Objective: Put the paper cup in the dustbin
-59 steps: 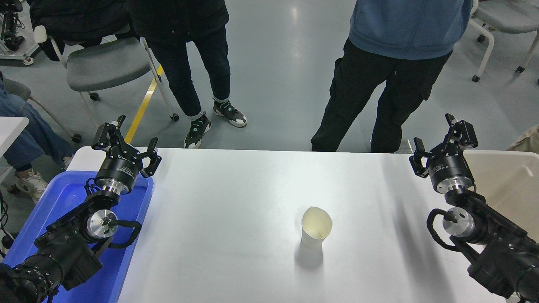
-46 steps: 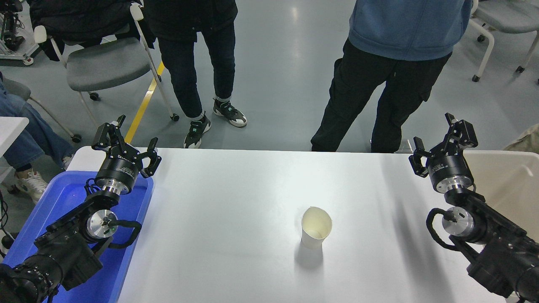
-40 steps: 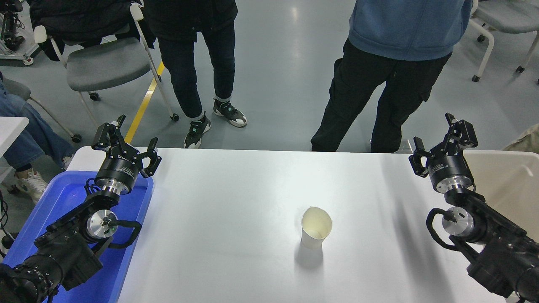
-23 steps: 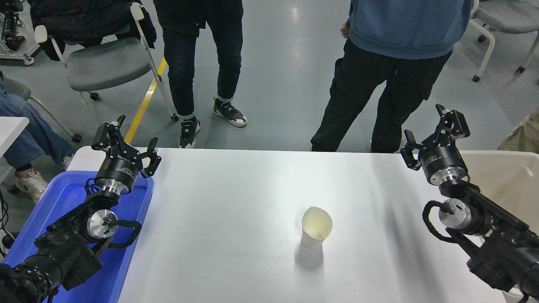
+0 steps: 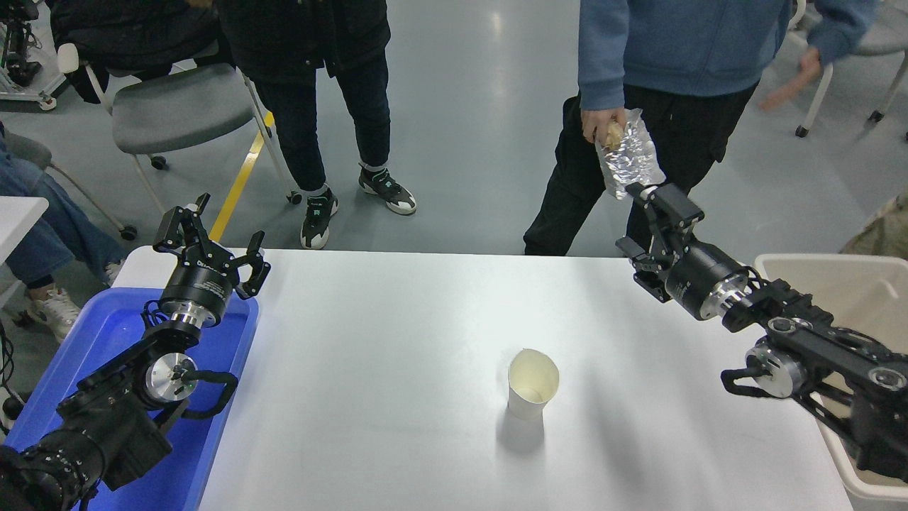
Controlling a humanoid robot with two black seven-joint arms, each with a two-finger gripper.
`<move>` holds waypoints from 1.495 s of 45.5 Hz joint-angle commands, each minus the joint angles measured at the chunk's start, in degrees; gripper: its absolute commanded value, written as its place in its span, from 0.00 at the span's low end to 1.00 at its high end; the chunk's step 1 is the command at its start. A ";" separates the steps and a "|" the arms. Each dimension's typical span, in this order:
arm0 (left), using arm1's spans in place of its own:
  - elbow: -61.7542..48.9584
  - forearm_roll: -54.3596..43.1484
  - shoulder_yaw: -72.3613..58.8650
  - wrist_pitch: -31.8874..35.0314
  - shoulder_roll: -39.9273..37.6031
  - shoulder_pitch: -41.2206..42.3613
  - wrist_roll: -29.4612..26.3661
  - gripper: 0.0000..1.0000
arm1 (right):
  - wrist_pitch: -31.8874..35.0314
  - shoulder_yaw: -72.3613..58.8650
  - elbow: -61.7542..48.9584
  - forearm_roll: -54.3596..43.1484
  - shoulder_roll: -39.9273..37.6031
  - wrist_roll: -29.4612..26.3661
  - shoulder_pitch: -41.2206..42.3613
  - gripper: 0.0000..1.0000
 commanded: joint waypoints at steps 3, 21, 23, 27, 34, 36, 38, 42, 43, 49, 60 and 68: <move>0.00 0.00 -0.01 -0.01 0.00 -0.02 0.00 1.00 | -0.62 -24.38 2.98 -10.19 -3.05 -0.74 16.74 0.99; 0.00 0.00 -0.01 -0.01 0.00 -0.02 0.00 1.00 | -3.26 -54.18 0.88 -20.74 6.61 -0.91 36.09 0.98; 0.00 0.00 -0.01 -0.09 0.00 -0.02 0.00 1.00 | -3.26 -55.94 0.35 -21.00 8.37 -0.91 36.70 0.99; 0.00 0.00 -0.01 -0.09 0.00 0.06 0.00 1.00 | -3.17 -59.89 -0.70 -21.61 10.92 -0.91 37.41 0.99; 0.00 0.00 -0.01 -0.01 0.00 -0.02 0.00 1.00 | -3.70 -65.43 -7.03 -23.46 17.86 -1.00 37.06 0.97; 0.00 0.00 -0.01 -0.01 0.00 -0.02 0.00 1.00 | -3.70 -66.40 -8.00 -23.81 18.66 -0.91 37.06 0.97; 0.00 0.00 -0.01 -0.01 0.00 -0.02 0.00 1.00 | -3.78 -66.84 -8.70 -23.81 19.01 -0.91 36.97 0.97; 0.00 0.00 -0.01 -0.01 0.00 -0.02 0.00 1.00 | -3.79 -67.28 -9.85 -23.90 20.50 -0.74 36.44 0.97; 0.00 0.00 -0.01 -0.09 0.00 -0.02 0.00 1.00 | -3.79 -67.72 -10.46 -23.90 21.81 -0.74 36.44 0.97; 0.00 0.00 -0.01 -0.09 0.00 -0.02 0.00 1.00 | -3.79 -69.83 -11.61 -23.81 23.40 -0.82 36.00 0.97; 0.00 0.00 -0.01 -0.01 0.00 -0.02 0.00 1.00 | -3.70 -69.83 -13.19 -22.85 25.43 -0.91 34.42 0.97; 0.00 0.00 0.08 -0.01 0.00 -0.02 0.00 1.00 | -3.79 -70.10 -13.98 -22.93 25.87 -0.82 34.42 0.93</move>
